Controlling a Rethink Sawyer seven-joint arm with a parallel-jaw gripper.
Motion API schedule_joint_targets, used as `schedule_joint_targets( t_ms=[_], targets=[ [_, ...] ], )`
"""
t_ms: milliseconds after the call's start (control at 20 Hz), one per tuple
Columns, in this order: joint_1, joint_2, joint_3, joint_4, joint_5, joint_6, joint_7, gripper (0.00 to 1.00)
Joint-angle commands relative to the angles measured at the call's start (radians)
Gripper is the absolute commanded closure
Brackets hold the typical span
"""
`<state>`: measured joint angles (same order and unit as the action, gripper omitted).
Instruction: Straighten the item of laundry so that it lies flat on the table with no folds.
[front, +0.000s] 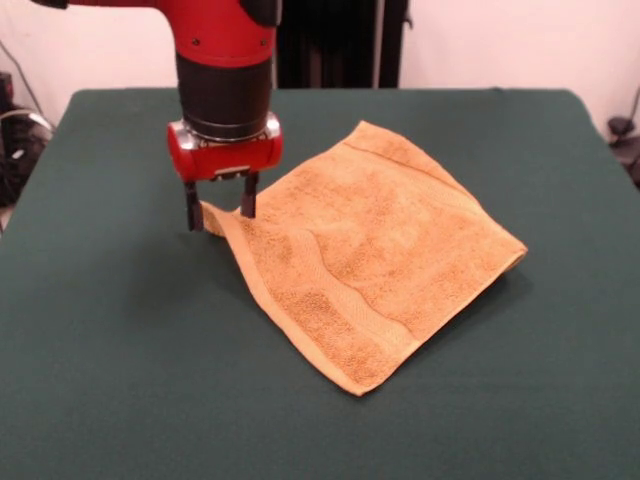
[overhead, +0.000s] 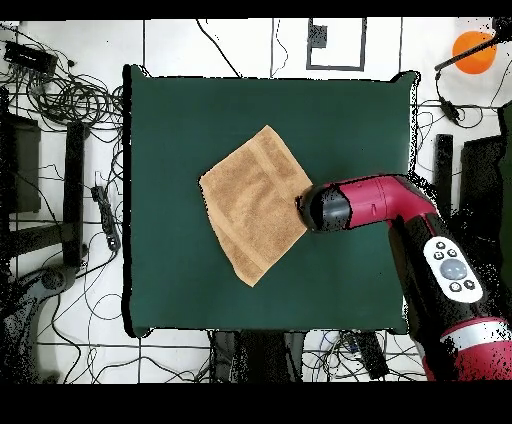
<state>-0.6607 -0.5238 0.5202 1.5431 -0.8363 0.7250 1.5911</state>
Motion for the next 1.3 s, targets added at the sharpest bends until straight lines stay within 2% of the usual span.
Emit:
schedule_joint_targets(
  t_ms=[50, 550, 1000, 1300],
  targets=[
    [0.045, 0.061, -0.005, -0.028, 0.031, 0.035, -0.022, 0.00],
    [0.050, 0.093, -0.026, -0.034, 0.008, -0.038, 0.027, 0.00],
    [0.058, 0.092, -0.031, -0.039, 0.006, -0.029, 0.010, 0.00],
    [0.074, 0.091, -0.037, -0.055, 0.001, 0.022, -0.020, 0.00]
  ],
)
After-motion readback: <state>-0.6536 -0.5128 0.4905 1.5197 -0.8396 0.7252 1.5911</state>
